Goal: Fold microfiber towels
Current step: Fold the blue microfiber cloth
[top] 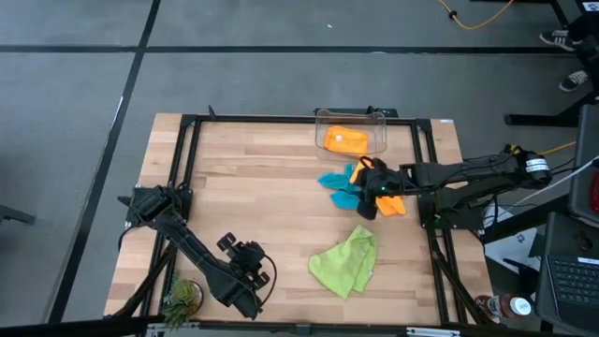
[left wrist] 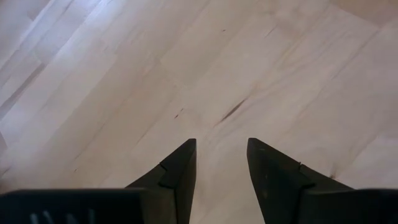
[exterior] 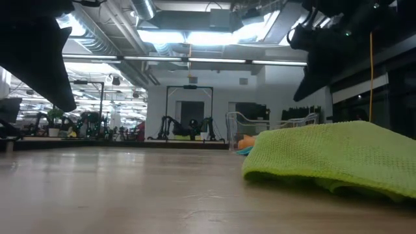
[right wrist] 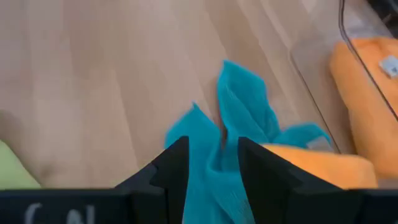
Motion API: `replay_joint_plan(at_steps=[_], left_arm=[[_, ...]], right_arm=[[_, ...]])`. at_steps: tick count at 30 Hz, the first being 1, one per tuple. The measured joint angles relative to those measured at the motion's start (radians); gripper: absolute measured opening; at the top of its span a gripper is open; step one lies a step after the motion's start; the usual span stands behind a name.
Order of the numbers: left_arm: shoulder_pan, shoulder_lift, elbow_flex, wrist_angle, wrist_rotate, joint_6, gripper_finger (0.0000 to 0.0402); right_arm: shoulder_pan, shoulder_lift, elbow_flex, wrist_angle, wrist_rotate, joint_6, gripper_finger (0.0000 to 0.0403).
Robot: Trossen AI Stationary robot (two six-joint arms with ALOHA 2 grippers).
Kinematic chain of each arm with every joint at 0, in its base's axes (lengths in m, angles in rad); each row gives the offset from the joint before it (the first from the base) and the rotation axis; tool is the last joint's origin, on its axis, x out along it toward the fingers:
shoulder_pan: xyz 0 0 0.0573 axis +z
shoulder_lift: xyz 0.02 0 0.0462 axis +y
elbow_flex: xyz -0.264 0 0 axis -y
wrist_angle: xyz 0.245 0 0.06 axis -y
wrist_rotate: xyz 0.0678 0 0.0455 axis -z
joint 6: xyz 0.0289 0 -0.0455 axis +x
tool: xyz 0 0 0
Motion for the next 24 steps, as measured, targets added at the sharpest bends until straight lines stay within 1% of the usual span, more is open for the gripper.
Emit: replay_joint_plan(at_steps=[2,5,9,13,18,22,24], left_arm=[[0.0,0.0,0.0,0.0,0.0,0.0,0.0135],[0.0,0.0,0.0,0.0,0.0,0.0,0.0135],[0.0,0.0,0.0,0.001,-0.015,0.0,0.0135],[0.0,0.0,0.0,0.007,-0.037,0.0,0.0135],[0.0,0.0,0.0,0.025,-0.049,0.0,0.0135],[0.0,0.0,0.0,0.026,-0.05,0.0,0.0135],[0.0,0.0,0.0,0.026,-0.051,0.0,0.0135]], right_arm=[[-0.009,0.0,0.0,-0.031,0.0,-0.021,0.0139],[-0.015,0.006,0.0,-0.039,-0.008,-0.005,0.0139],[-0.016,0.025,0.0,0.003,-0.084,0.027,0.0139],[-0.016,0.067,0.0,0.034,-0.066,0.004,0.0139],[-0.016,0.149,0.0,0.059,-0.064,-0.003,0.0139],[-0.015,0.241,0.0,0.081,-0.085,0.081,0.0139],[-0.015,0.293,0.0,0.132,-0.103,0.087,0.0139]])
